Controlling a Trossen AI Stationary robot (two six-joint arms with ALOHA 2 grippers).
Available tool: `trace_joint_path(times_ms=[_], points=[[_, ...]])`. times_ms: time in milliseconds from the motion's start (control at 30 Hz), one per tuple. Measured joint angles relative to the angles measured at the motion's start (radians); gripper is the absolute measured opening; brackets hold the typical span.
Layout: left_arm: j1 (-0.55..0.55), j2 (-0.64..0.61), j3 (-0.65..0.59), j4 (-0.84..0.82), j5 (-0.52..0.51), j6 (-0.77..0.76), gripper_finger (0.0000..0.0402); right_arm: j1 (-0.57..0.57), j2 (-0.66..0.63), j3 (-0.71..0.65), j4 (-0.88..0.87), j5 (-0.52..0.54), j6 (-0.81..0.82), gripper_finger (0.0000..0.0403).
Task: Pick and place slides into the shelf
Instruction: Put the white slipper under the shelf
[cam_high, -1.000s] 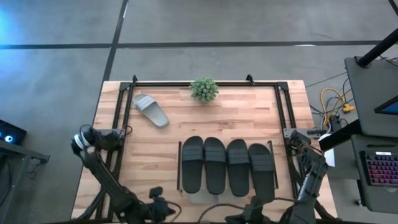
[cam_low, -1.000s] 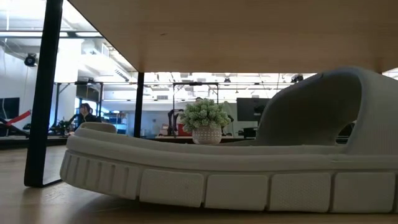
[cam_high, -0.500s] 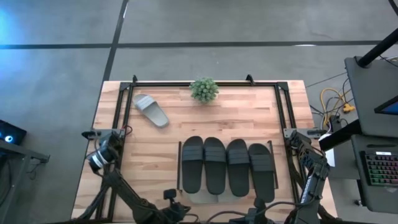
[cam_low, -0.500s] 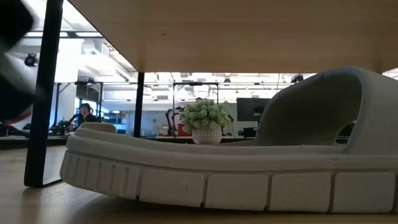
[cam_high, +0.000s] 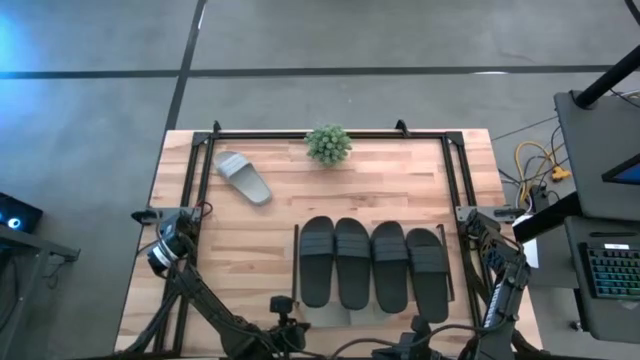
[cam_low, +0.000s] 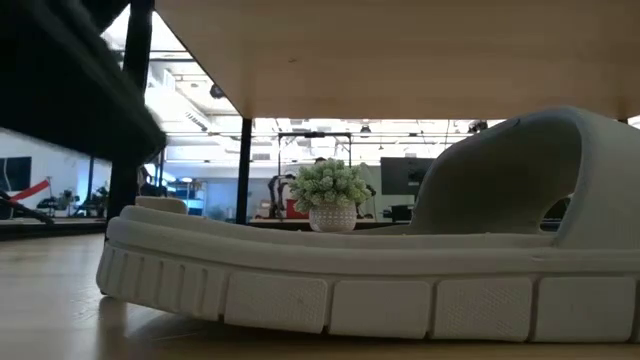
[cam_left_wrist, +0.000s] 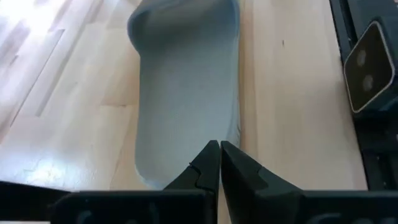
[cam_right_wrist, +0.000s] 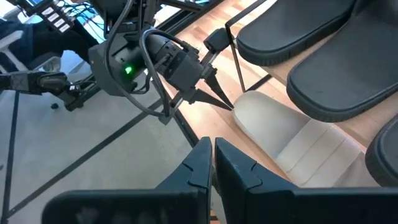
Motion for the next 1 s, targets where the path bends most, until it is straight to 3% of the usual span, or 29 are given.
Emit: trace_joint_path(times_ms=[333,433,633,1000], points=[[0.029,0.002,-0.032,0.021,0.048,-0.012,0.0000,0.000,0.000,0.000,-0.039,0.000,0.026,0.0013],[0.035,0.002,-0.033,0.091,0.105,-0.011,0.0000,0.000,0.000,0.000,-0.042,0.000,0.026,0.0013],[0.034,0.003,-0.079,0.293,0.121,-0.011,0.0000,0.000,0.000,0.000,-0.043,0.000,0.025,0.0013],[0.034,-0.003,-0.068,0.420,0.130,0.024,0.0000,0.000,0.000,0.000,-0.050,0.000,0.025,0.0013]])
